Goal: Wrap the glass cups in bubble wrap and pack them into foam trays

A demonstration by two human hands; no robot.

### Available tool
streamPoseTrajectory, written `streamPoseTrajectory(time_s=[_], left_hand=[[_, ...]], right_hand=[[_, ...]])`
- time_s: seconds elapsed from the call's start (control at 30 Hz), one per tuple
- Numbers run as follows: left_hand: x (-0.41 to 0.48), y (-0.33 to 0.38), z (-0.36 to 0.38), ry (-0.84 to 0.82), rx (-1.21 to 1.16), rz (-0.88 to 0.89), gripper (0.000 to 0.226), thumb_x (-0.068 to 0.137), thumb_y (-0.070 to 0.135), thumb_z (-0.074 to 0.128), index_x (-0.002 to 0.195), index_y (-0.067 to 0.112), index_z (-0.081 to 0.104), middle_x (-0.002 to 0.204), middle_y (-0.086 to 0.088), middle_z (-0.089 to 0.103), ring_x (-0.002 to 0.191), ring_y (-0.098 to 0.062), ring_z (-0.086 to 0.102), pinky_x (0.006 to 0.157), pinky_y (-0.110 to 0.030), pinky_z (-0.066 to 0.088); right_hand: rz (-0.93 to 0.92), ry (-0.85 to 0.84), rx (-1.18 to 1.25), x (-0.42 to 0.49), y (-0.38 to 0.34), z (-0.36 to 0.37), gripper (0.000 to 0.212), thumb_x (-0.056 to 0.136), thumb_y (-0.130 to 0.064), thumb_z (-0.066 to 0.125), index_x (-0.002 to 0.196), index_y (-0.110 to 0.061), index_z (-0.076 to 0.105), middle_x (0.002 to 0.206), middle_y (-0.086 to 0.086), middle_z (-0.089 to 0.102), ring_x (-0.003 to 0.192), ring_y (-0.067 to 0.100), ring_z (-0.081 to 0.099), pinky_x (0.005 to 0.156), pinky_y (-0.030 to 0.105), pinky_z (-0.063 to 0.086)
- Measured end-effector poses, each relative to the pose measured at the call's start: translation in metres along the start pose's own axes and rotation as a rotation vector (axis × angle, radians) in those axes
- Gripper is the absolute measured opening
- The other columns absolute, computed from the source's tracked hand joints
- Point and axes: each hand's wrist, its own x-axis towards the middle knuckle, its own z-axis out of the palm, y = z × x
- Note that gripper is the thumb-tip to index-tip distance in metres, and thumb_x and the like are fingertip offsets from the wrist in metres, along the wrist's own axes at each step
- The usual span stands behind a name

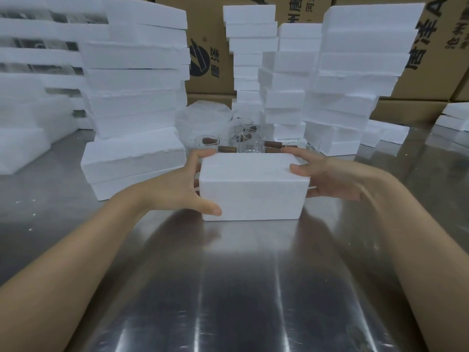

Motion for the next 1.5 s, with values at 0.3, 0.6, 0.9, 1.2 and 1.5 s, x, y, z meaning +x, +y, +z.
streamPoseTrajectory(time_s=[0.3,0.6,0.9,1.2,1.5], left_hand=[[-0.015,0.020,-0.017,0.178,-0.024,0.091,0.109,0.055,0.027,0.093,0.138,0.046,0.024,0.122,0.023,0.048,0.105,0.018,0.052,0.081,-0.009,0.048],[-0.077,0.025,-0.107,0.710,0.015,0.144,0.109,0.027,0.064,0.090,0.119,0.066,0.032,0.111,0.032,0.052,0.091,0.012,0.062,0.071,-0.018,0.053],[-0.080,-0.015,-0.127,0.712,-0.017,-0.103,0.108,0.044,0.038,0.090,0.134,0.056,0.032,0.113,0.018,0.055,0.094,0.003,0.059,0.076,-0.023,0.045],[-0.070,-0.028,-0.123,0.733,-0.144,-0.074,0.058,0.079,0.008,0.074,0.085,0.061,0.050,0.101,0.019,0.065,0.092,-0.002,0.063,0.070,-0.026,0.048],[-0.062,-0.029,-0.117,0.845,-0.182,-0.068,0.061,0.065,0.018,0.065,0.122,0.031,0.045,0.096,0.015,0.063,0.091,-0.016,0.058,0.070,-0.035,0.044]], right_hand=[[-0.227,0.118,0.171,0.004,0.000,0.004,0.072,0.073,-0.038,0.069,0.139,-0.039,0.039,0.122,-0.008,0.066,0.102,0.014,0.068,0.075,0.024,0.056],[-0.469,0.532,0.208,0.037,0.020,0.044,0.025,0.093,-0.011,0.055,0.112,-0.025,0.062,0.111,-0.001,0.064,0.106,0.013,0.058,0.100,0.031,0.042],[-0.423,0.473,0.011,0.056,0.043,0.041,0.027,0.091,-0.011,0.056,0.098,-0.031,0.071,0.104,-0.014,0.071,0.100,-0.001,0.063,0.086,0.022,0.045],[-0.413,0.440,-0.020,0.056,0.044,0.042,0.026,0.090,-0.009,0.056,0.105,-0.025,0.071,0.108,-0.008,0.072,0.109,0.005,0.062,0.099,0.027,0.042],[-0.430,0.422,-0.029,0.055,0.044,0.042,0.027,0.090,-0.009,0.056,0.099,-0.030,0.072,0.104,-0.012,0.072,0.107,0.003,0.062,0.095,0.025,0.041]])
